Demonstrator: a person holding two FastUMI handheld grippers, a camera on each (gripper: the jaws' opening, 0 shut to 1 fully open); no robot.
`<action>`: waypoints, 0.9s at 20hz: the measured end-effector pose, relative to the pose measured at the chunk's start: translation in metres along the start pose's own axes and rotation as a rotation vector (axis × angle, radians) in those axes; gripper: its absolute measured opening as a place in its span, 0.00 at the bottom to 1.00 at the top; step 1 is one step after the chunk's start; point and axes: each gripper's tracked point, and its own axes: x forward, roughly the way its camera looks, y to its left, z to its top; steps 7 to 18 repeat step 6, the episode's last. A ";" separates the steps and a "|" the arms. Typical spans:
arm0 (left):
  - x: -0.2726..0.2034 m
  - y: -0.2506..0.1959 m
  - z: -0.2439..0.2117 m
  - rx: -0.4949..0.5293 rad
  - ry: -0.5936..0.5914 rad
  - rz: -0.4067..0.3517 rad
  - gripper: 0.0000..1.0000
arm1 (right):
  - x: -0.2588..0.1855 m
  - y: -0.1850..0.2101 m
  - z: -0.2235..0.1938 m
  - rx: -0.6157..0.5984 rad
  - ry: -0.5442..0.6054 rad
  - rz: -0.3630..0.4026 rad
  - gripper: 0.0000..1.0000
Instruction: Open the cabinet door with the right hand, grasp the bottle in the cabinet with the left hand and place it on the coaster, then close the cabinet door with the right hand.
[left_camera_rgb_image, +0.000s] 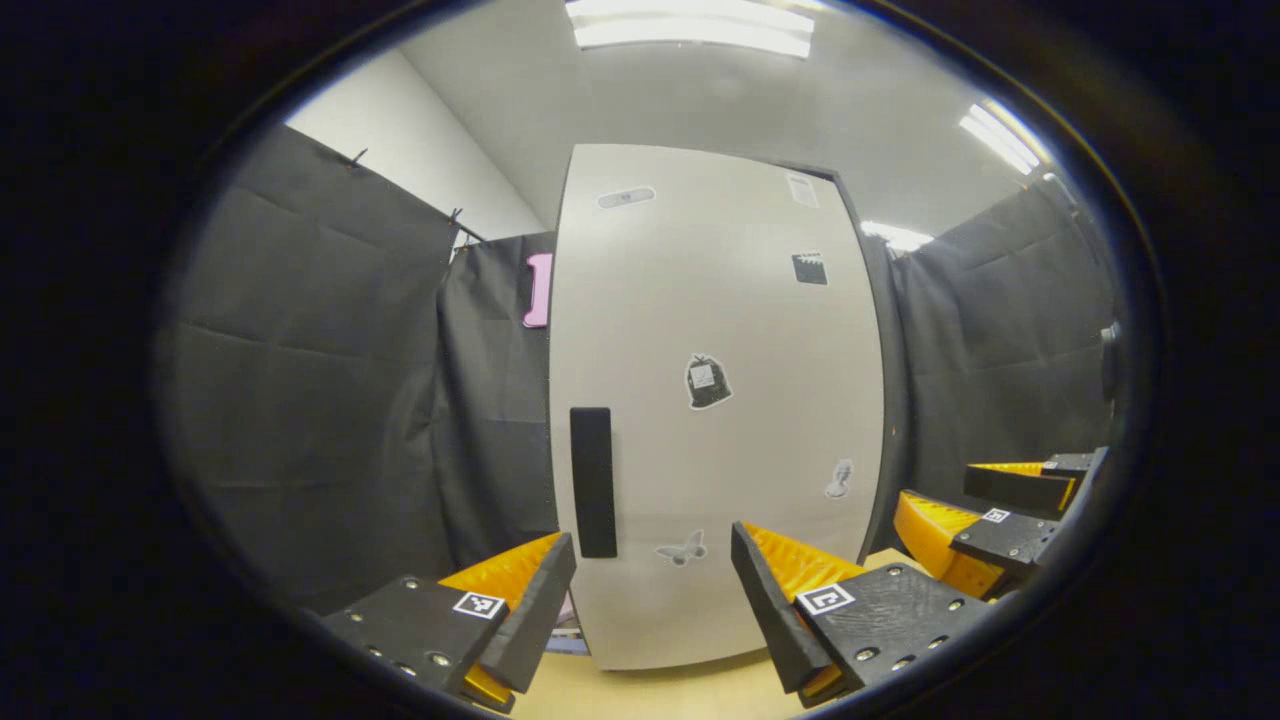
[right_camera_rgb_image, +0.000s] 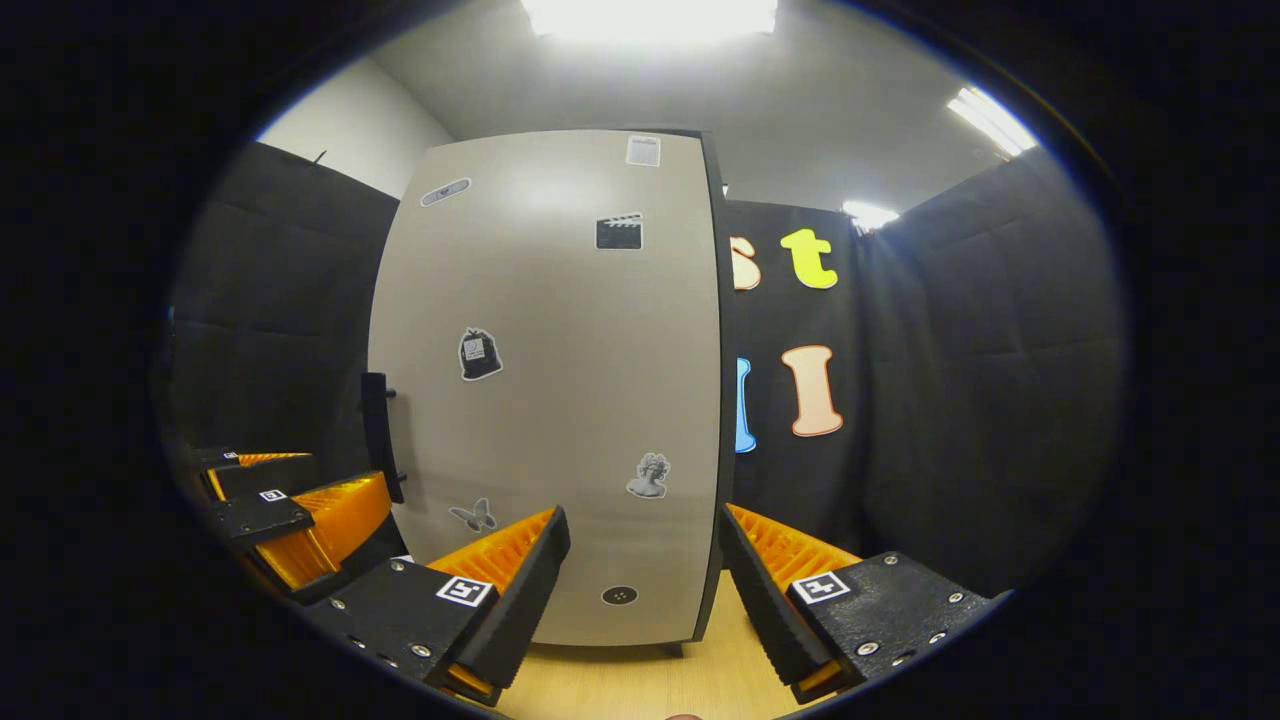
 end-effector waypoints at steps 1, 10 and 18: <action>0.000 0.001 0.001 0.004 -0.005 0.000 0.89 | 0.000 -0.001 0.000 0.002 0.001 -0.004 0.93; 0.001 -0.001 0.001 0.006 -0.025 -0.010 0.82 | -0.001 0.002 -0.001 0.002 0.006 0.001 0.92; 0.001 -0.001 0.001 0.006 -0.025 -0.010 0.82 | -0.001 0.002 -0.001 0.002 0.006 0.001 0.92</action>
